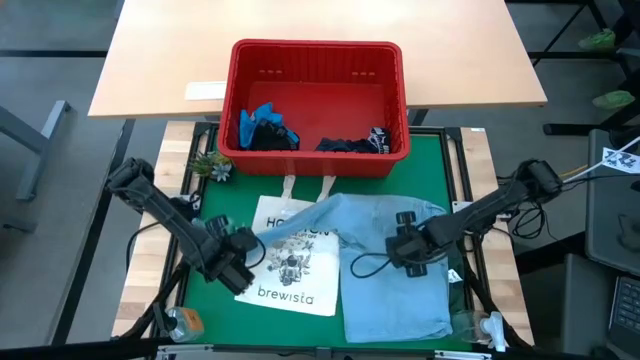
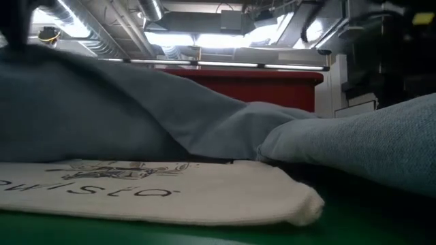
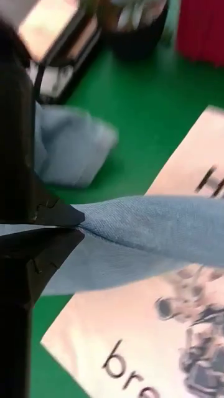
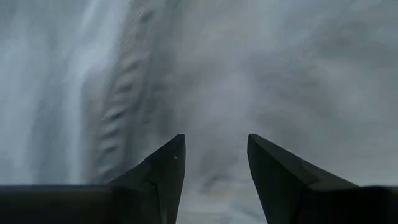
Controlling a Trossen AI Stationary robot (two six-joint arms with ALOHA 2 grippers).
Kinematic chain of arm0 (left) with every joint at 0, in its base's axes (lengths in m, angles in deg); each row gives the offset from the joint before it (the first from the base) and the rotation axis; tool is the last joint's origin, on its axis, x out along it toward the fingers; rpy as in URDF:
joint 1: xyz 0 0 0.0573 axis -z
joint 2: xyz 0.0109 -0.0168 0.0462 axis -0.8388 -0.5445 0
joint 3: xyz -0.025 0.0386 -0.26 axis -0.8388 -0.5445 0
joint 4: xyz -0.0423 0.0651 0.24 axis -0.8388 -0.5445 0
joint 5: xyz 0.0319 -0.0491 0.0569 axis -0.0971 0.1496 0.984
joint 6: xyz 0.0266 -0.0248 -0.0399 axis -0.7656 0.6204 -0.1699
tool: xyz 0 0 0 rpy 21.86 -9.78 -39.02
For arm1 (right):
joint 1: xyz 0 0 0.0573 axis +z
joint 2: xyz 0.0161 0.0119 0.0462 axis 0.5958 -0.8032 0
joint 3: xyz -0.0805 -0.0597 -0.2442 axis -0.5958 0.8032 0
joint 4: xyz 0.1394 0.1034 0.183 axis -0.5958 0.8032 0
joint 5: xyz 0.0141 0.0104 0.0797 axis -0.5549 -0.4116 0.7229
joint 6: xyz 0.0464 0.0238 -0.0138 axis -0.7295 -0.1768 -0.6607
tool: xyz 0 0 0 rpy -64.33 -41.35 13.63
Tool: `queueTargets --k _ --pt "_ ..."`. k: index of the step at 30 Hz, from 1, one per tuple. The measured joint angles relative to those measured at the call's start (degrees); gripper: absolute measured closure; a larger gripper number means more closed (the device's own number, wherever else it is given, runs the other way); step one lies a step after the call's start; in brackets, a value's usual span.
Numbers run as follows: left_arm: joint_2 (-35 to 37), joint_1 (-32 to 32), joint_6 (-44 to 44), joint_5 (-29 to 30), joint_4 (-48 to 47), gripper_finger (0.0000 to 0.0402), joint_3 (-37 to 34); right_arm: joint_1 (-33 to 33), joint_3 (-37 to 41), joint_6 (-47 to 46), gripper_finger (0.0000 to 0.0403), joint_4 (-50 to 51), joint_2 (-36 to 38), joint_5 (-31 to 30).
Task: Fold Laundry from Bin
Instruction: Fold the light blue jeans
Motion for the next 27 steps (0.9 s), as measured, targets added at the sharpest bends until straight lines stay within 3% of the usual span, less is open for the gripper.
queueTargets --k 4,9,14,23,27 --pt "-0.03 1.75 0.55 -3.37 7.99 0.0401 -5.33 0.1 0.0 0.13 0.0228 3.02 -3.65 8.81" --pt "-0.04 2.96 0.59 -6.05 20.78 0.0396 -10.29 0.14 -0.02 0.14 0.0228 6.43 -6.78 15.05" --pt "-0.04 2.97 0.06 -6.47 31.78 0.0368 -12.58 0.19 -0.02 1.44 0.0228 6.42 -7.12 15.39" --pt "-0.04 1.09 1.5 -7.1 32.51 0.0276 -12.69 0.19 -0.02 1.52 0.0228 6.39 -7.12 15.41" --pt "0.09 -1.16 1.44 -7.17 32.31 0.0253 -12.69 0.19 -0.02 1.84 0.0228 6.37 -7.12 15.41"
